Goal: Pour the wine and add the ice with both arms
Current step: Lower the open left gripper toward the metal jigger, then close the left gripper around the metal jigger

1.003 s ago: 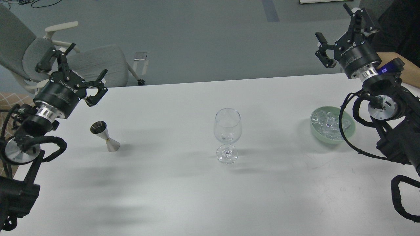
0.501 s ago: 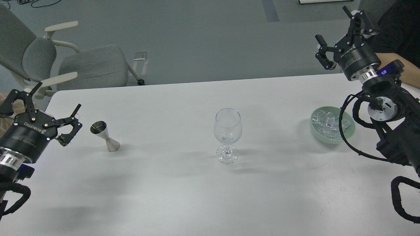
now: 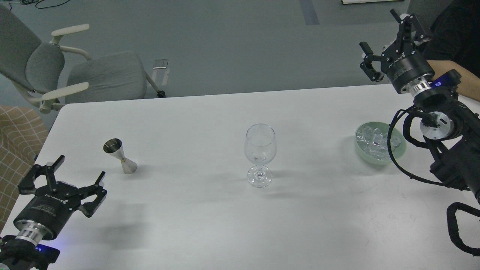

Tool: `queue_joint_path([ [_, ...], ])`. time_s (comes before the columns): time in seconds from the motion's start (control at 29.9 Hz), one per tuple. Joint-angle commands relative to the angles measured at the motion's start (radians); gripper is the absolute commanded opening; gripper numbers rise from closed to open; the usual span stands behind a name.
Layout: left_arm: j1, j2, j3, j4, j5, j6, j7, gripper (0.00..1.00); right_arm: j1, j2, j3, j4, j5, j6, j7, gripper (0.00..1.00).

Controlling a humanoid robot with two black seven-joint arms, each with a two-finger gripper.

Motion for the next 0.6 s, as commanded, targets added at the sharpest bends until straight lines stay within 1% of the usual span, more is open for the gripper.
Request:
queue_joint_path([
  [0.0, -0.047, -0.045, 0.004, 0.027, 0.013, 0.056, 0.004, 0.99, 0.000, 0.000, 0.000, 0.000, -0.002, 0.000, 0.000, 1.00],
  [0.2, -0.133, -0.097, 0.012, 0.115, 0.017, 0.056, 0.001, 0.99, 0.000, -0.001, 0.000, 0.000, -0.003, 0.000, 0.000, 1.00],
  [0.3, -0.158, -0.108, 0.032, 0.164, 0.021, 0.053, -0.009, 0.99, -0.001, 0.000, 0.000, 0.000, -0.007, 0.000, 0.000, 1.00],
  [0.33, -0.158, -0.108, 0.032, 0.164, 0.021, 0.053, -0.009, 0.99, -0.001, 0.000, 0.000, 0.000, -0.007, 0.000, 0.000, 1.00],
  [0.47, -0.187, -0.145, 0.053, 0.202, 0.056, 0.050, -0.021, 0.99, 0.000, 0.000, 0.000, 0.000, -0.007, 0.000, 0.000, 1.00],
  [0.57, -0.199, -0.162, 0.055, 0.219, 0.103, 0.050, -0.039, 0.99, 0.000, 0.000, 0.000, -0.002, -0.008, 0.000, 0.000, 1.00],
])
